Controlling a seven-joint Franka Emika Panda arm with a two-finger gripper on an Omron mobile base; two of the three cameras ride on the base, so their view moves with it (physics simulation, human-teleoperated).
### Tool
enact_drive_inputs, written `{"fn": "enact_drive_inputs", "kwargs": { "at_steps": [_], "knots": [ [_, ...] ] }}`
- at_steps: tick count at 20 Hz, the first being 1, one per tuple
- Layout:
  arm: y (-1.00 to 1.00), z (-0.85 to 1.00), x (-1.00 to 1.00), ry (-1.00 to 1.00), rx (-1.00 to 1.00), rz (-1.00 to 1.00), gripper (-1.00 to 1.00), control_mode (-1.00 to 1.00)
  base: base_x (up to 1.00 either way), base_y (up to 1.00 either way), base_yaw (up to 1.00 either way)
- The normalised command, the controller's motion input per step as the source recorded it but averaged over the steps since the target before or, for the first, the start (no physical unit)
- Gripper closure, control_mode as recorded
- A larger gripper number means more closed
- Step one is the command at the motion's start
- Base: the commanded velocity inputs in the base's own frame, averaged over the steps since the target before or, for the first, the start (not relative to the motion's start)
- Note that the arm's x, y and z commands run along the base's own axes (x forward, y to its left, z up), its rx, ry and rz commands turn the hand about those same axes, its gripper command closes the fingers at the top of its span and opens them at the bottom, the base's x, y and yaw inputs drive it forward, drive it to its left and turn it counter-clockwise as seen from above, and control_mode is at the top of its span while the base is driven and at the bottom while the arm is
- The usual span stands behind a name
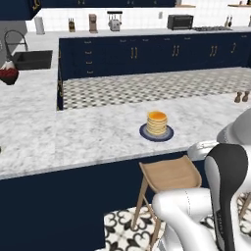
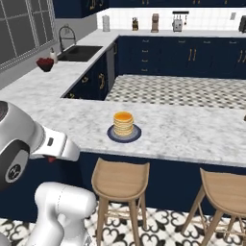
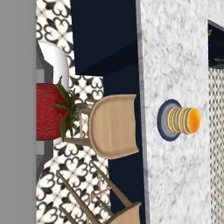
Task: Take the strawberry from the fridge and place it on top of the pancake, located on the dining counter.
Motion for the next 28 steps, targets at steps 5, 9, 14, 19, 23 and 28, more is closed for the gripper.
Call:
{"fn": "enact_drive_inputs", "kwargs": {
  "at_steps": [5,9,14,19,23,28],
  "knots": [
    [0.00,0.00,0.00,0.00,0.00,0.00,1.00,1.00,0.67,0.04,0.00],
    [0.00,0.00,0.00,0.00,0.00,0.00,1.00,1.00,0.75,0.09,0.00],
    [0.00,0.01,0.13,0.00,0.00,0.00,1.00,-1.00,0.45,0.02,0.00],
    [0.00,0.20,0.93,0.00,-0.01,0.00,1.00,-1.00,0.00,0.00,0.00],
    [0.00,0.02,1.00,0.00,0.00,0.00,1.00,-1.00,0.00,0.00,0.00],
    [-0.21,-0.02,1.00,0.09,0.00,0.00,1.00,-1.00,0.00,0.00,0.00]
  ]
}}
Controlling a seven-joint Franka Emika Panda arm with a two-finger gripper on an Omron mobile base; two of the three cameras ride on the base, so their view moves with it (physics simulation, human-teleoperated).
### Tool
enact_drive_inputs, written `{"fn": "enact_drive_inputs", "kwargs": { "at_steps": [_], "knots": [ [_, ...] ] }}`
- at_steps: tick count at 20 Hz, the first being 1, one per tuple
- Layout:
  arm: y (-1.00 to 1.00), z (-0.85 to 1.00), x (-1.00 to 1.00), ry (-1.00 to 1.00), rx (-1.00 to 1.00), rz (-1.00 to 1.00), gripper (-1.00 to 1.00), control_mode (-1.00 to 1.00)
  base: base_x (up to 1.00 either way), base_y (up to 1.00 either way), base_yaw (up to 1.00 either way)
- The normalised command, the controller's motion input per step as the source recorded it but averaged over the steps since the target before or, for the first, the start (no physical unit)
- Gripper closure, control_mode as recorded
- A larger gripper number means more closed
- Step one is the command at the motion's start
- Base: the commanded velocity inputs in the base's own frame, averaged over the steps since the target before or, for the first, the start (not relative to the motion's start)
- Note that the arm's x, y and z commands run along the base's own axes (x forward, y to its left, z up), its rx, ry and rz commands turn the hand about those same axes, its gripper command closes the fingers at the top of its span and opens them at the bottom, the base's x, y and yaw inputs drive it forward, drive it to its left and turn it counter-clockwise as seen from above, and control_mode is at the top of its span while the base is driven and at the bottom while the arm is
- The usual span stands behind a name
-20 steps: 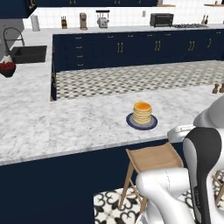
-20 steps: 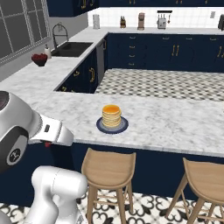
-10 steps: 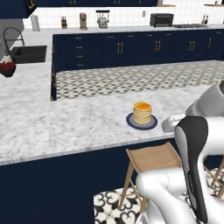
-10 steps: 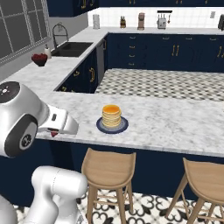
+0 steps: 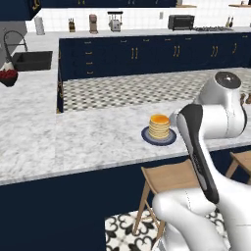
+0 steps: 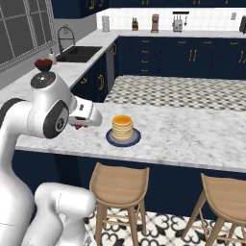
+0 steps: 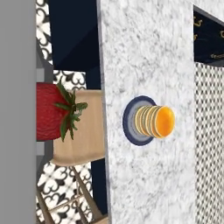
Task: Take the strawberry from the fridge and place it on top of the pancake, located on the dining counter.
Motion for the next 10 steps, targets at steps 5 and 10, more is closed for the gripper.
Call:
{"fn": "enact_drive_inputs", "kwargs": {
  "at_steps": [5,10],
  "knots": [
    [-0.36,-0.10,1.00,0.15,0.04,0.00,1.00,-1.00,0.00,0.00,0.00],
    [-0.14,-0.16,1.00,0.07,0.03,-0.02,1.00,-1.00,0.00,0.00,0.00]
  ]
}}
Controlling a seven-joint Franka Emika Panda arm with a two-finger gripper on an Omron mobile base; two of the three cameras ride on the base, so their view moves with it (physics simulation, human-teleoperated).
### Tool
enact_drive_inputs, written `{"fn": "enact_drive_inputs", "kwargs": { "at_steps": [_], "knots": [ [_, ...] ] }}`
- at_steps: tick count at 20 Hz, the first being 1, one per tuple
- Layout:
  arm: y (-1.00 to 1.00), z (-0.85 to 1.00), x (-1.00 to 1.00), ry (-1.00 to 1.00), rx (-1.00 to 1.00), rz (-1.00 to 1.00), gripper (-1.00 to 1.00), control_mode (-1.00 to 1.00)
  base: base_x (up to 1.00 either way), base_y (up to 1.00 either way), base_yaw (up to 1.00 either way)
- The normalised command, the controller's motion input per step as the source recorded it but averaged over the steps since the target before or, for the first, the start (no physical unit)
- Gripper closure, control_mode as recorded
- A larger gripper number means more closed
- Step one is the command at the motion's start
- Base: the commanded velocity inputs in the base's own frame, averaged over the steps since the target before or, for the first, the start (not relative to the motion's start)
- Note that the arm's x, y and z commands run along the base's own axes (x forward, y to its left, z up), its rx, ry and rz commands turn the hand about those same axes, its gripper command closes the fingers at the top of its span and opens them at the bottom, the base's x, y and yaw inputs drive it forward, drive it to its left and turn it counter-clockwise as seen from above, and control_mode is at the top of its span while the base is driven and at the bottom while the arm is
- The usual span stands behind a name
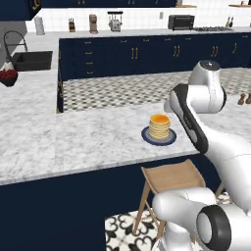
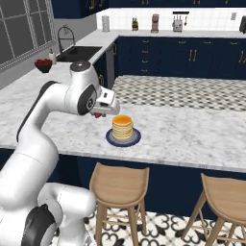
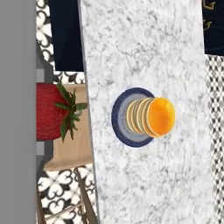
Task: Take the strawberry from the fridge and place it on top of the pancake, located on the dining counter.
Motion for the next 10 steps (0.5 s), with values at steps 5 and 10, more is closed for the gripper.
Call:
{"fn": "enact_drive_inputs", "kwargs": {
  "at_steps": [5,10],
  "knots": [
    [0.00,-0.41,1.00,0.00,0.00,-0.05,1.00,-1.00,0.00,0.00,0.00],
    [-0.04,-0.60,1.00,0.00,0.00,-0.03,1.00,-1.00,0.00,0.00,0.00]
  ]
}}
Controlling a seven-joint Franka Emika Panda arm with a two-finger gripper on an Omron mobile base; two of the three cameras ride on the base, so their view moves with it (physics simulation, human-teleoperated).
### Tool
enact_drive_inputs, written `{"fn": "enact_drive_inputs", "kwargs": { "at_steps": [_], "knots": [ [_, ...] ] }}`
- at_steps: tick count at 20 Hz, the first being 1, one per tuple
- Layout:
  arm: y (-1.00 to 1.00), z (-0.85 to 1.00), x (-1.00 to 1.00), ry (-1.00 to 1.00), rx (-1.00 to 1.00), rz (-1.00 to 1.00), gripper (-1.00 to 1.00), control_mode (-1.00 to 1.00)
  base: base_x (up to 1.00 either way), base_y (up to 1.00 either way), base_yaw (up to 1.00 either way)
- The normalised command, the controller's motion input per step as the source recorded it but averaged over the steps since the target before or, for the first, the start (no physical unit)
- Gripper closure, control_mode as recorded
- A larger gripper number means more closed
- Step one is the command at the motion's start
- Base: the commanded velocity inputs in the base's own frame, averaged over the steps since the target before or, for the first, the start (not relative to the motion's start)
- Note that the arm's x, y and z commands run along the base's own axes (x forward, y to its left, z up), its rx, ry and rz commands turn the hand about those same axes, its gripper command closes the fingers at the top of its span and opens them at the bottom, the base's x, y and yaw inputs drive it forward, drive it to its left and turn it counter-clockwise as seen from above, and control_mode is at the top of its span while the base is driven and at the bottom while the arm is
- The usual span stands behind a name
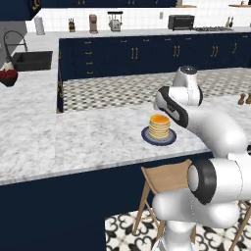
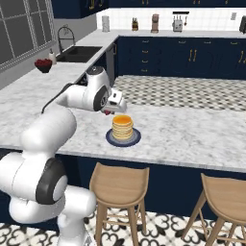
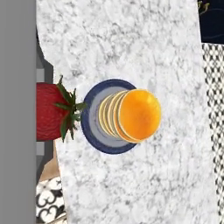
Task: Take the strawberry from the fridge and place it on top of the pancake, located on the dining counter.
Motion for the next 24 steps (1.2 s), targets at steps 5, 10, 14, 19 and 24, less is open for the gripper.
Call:
{"fn": "enact_drive_inputs", "kwargs": {
  "at_steps": [5,10,14,19,24],
  "knots": [
    [-0.19,-0.54,1.00,0.00,0.00,0.00,1.00,-1.00,0.00,0.00,0.00],
    [-0.02,-0.31,0.87,0.00,0.00,0.00,1.00,-1.00,0.00,0.00,0.00],
    [-0.04,-0.25,0.29,0.01,0.00,0.00,1.00,-1.00,0.00,0.00,0.00],
    [-0.22,-0.30,-0.01,0.03,0.00,0.00,1.00,-1.00,0.00,0.00,0.00],
    [-0.02,-0.24,-0.04,0.00,0.00,0.00,1.00,-1.00,0.00,0.00,0.00]
  ]
}}
